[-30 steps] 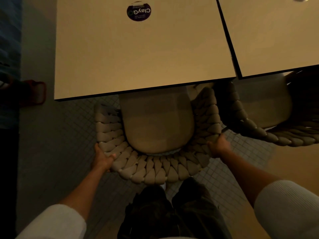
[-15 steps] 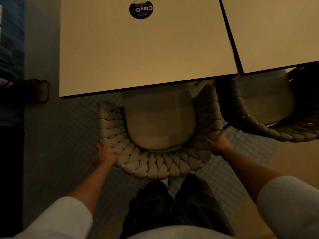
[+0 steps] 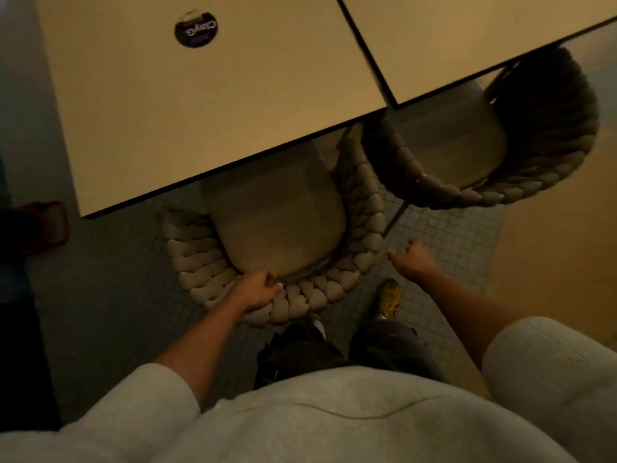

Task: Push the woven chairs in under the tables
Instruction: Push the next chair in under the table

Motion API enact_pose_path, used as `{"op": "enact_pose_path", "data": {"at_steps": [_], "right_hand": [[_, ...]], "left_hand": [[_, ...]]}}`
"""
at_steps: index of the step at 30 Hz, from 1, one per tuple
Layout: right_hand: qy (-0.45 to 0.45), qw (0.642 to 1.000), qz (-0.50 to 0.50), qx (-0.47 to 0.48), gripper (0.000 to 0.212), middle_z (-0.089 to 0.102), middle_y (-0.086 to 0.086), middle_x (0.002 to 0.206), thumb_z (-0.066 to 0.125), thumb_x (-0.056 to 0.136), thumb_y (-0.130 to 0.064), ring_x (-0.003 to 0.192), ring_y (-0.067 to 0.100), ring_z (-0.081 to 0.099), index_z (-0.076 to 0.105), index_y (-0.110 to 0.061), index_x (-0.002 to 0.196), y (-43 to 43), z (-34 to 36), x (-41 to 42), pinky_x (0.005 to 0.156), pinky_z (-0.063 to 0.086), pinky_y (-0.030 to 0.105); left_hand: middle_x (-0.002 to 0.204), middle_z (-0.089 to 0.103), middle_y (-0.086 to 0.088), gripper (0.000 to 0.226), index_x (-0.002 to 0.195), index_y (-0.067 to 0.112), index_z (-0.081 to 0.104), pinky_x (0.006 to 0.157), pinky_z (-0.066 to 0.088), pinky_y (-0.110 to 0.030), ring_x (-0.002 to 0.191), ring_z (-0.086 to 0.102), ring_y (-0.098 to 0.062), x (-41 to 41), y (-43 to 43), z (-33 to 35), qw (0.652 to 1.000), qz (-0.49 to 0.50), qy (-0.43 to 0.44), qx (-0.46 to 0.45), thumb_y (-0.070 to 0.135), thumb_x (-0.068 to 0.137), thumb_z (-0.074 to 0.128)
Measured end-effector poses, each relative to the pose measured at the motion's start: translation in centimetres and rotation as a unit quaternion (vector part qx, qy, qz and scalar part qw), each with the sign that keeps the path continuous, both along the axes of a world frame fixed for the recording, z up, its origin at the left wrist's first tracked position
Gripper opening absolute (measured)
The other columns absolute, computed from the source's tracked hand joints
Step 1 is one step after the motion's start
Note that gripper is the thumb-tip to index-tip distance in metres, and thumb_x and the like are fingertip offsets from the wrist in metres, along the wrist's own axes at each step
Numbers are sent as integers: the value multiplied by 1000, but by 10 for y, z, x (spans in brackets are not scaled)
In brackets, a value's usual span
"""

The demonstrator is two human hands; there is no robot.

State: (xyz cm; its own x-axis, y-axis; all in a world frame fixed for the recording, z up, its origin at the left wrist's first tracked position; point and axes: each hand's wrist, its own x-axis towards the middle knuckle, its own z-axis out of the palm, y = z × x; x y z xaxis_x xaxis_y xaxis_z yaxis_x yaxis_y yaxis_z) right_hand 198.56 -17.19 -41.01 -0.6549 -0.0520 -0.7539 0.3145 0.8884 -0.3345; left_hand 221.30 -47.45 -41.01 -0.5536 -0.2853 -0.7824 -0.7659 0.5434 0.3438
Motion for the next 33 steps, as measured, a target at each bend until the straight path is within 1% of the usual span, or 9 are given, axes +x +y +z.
{"op": "enact_pose_path", "data": {"at_steps": [3,9,11,15,18,22,25,28,33], "right_hand": [[0,1000,-18,-8,78,48,18,153,63,98,-50,136,36,52,33,-8,157,33,4,-6,108,48,47],[-11,998,-36,-40,64,62,13,135,57,100,-56,124,32,58,54,-7,142,111,14,-34,105,50,47],[-9,997,-41,-57,58,66,12,123,57,100,-56,113,29,62,60,-8,133,145,16,-46,101,53,49],[3,994,-71,-80,38,63,6,89,56,102,-51,80,22,59,65,-14,100,211,26,-76,82,53,43],[20,992,-92,-85,46,51,1,70,56,100,-55,65,19,50,52,-18,73,261,32,-100,76,51,45],[31,992,-102,-73,52,62,8,99,56,99,-60,94,28,63,58,-8,103,298,46,-126,88,54,47],[39,994,-79,-70,65,63,10,125,55,98,-63,117,31,60,56,-9,134,308,47,-139,95,51,44],[45,995,-60,-66,70,59,12,140,54,98,-62,128,31,56,51,-10,145,310,48,-149,103,48,44],[47,995,-50,-70,71,54,12,148,56,99,-58,133,30,54,46,-9,150,319,46,-177,108,48,47]], "left_hand": [[113,65,0,37,126,13,62,96,48,-29,111,63,-19,-32,48,8,998,-4,33,45,37,97,65],[116,69,-4,36,127,12,62,96,52,-33,108,65,-18,-98,136,22,994,7,69,84,34,98,65],[115,69,-5,36,125,12,62,96,53,-36,109,66,-21,-118,163,21,995,12,61,82,34,98,65],[117,69,-7,38,127,12,63,102,51,-39,114,65,-25,-162,214,23,993,49,80,71,35,97,68],[125,65,-13,45,136,5,55,101,49,-35,118,61,-26,-196,258,36,987,87,114,73,29,99,65],[124,64,-8,50,140,8,50,102,52,-42,116,62,-26,-231,296,48,981,118,133,78,35,99,64],[115,63,2,53,139,13,49,104,50,-42,117,61,-23,-251,311,43,984,111,127,66,40,98,65],[117,64,2,54,138,14,49,105,49,-43,118,60,-23,-270,324,36,985,103,119,63,43,96,66],[130,62,-2,65,143,15,43,103,52,-50,122,59,-23,-301,335,17,980,149,104,78,49,93,67]]}}
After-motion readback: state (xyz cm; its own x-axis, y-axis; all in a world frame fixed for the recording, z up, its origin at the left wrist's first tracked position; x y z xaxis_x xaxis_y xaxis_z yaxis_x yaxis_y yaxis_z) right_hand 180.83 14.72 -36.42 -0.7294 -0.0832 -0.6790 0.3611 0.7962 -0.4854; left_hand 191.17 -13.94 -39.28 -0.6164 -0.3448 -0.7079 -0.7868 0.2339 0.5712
